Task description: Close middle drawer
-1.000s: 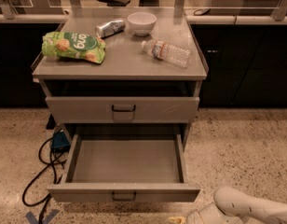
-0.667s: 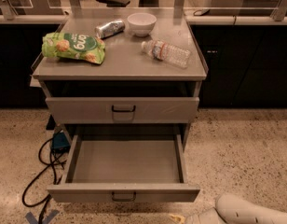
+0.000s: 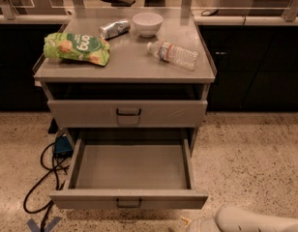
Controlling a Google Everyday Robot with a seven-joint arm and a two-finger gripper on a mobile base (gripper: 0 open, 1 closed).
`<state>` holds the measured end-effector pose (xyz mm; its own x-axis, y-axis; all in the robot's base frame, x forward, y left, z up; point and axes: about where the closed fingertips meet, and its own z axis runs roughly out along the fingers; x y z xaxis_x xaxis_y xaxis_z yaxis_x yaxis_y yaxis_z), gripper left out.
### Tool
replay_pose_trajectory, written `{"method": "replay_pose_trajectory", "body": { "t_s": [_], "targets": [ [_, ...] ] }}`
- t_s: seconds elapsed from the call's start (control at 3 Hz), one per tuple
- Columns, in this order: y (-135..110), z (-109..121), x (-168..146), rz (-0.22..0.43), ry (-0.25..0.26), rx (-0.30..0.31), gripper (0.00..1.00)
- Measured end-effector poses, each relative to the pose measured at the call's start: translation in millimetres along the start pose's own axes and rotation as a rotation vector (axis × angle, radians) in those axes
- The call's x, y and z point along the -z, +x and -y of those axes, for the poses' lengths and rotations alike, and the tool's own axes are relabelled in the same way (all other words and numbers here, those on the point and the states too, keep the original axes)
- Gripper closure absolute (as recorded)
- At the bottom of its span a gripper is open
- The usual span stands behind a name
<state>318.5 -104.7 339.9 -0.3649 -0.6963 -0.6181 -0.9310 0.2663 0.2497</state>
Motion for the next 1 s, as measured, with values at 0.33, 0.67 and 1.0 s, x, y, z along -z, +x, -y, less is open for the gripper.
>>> {"method": "replay_pose_trajectory", "body": {
  "t_s": [0.33, 0.67, 1.0],
  "targets": [
    [13.1, 45.0, -31.9, -0.040, 0.042, -0.050, 0.00],
    [8.8, 85.8, -55.7, -0.024, 0.060, -0.082, 0.00],
    [0.5, 100.0, -58.8, -0.006, 0.085, -0.072, 0.00]
  ]
}}
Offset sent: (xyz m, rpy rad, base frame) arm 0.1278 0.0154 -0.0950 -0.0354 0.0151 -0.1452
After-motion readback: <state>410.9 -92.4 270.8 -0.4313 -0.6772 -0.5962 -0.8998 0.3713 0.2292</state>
